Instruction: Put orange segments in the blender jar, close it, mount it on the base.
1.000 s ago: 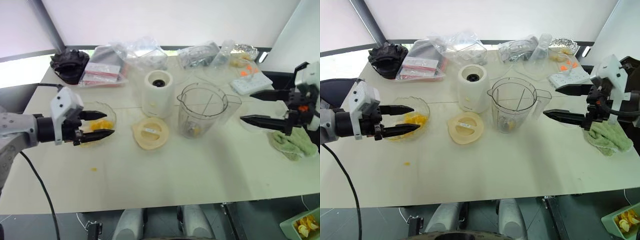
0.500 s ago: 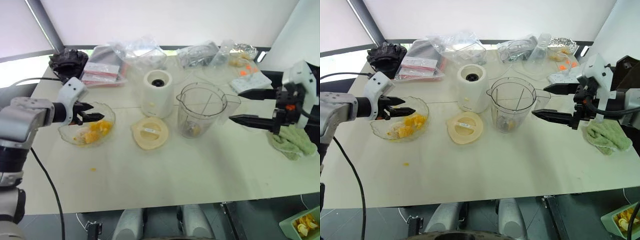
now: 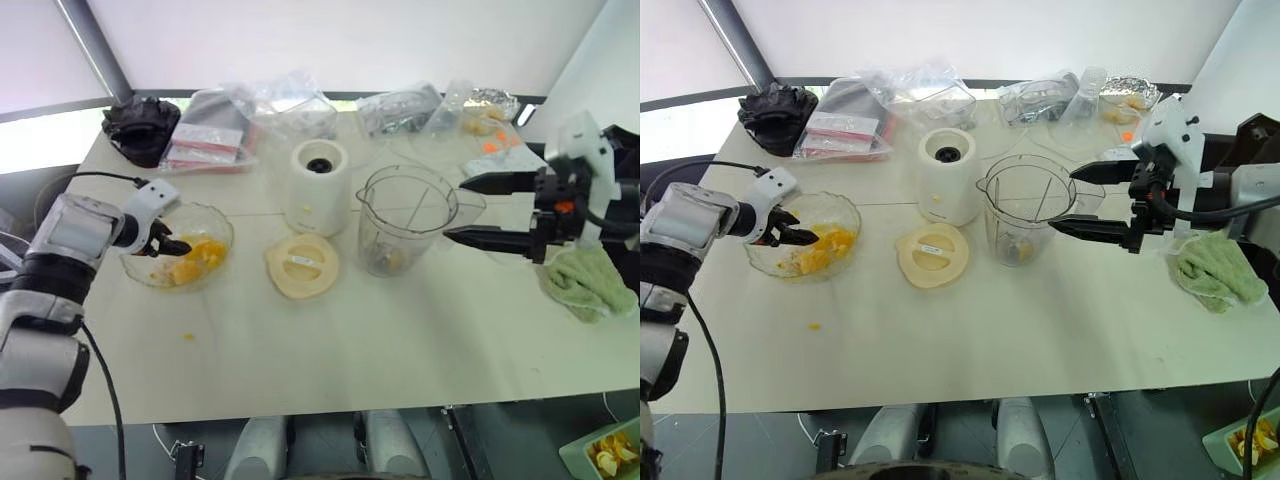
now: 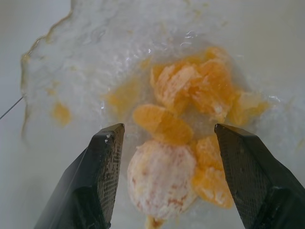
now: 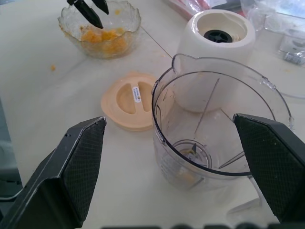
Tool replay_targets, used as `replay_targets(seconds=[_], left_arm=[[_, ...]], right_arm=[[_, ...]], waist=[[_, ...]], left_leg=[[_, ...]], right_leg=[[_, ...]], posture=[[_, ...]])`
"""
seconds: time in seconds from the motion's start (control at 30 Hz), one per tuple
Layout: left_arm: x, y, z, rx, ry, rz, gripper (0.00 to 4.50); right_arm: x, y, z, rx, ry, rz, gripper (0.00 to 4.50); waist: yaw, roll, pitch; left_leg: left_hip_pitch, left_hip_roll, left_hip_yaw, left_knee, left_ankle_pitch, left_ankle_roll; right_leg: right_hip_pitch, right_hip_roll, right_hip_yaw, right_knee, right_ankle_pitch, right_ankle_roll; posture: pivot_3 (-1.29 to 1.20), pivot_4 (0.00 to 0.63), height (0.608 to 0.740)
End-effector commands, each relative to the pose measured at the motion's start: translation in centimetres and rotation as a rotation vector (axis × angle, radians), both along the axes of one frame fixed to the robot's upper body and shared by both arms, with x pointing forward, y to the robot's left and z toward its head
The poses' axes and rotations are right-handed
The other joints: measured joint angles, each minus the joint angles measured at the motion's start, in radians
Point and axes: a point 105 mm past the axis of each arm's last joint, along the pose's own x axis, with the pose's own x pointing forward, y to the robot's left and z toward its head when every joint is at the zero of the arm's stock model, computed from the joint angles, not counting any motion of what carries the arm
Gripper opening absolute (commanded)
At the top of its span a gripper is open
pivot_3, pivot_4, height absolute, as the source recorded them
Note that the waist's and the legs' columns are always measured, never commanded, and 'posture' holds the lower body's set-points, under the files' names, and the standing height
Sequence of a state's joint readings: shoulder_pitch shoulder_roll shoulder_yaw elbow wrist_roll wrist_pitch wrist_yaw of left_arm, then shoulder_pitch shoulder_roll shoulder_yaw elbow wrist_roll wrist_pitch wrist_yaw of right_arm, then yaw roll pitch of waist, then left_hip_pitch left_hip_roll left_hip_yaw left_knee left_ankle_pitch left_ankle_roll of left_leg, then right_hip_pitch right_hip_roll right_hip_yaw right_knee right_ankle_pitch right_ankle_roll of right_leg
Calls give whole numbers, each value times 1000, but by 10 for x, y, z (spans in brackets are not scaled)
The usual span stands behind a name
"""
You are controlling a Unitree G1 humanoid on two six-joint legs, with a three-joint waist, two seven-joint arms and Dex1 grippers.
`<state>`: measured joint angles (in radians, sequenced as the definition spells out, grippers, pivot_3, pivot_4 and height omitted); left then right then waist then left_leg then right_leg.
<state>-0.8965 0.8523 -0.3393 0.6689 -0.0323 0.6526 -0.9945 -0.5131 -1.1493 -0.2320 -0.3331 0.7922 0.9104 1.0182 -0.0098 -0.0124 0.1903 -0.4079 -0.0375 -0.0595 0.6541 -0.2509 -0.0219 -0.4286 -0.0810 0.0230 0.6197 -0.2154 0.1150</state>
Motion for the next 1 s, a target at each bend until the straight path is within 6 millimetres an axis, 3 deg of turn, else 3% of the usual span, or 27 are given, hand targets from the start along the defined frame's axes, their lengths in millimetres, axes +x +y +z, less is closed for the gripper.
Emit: replay_targets(seconds=[0.03, 0.63, 1.0], left_arm=[[10, -4, 5, -4, -32, -17, 3143], [24, -15, -32, 48, -27, -34, 3143], [30, -24, -35, 34, -46, -32, 3143]], right_arm=[[-4, 6, 12, 3, -49, 17, 4454], [-7, 3, 15, -4, -63, -13, 4454], [-7, 0, 14, -4, -67, -24, 4454]], waist=[[-1, 0, 0], [0, 0, 0], [-1, 0, 0]], left_leg=[[0, 0, 0, 0, 0, 0], [0, 0, -1, 8, -1, 1], [0, 0, -1, 8, -1, 2]], right_leg=[[0, 0, 0, 0, 0, 0], [0, -1, 0, 8, 0, 0], [0, -1, 0, 9, 0, 0]], posture=[[0, 150, 740], [0, 150, 740], [0, 150, 740]])
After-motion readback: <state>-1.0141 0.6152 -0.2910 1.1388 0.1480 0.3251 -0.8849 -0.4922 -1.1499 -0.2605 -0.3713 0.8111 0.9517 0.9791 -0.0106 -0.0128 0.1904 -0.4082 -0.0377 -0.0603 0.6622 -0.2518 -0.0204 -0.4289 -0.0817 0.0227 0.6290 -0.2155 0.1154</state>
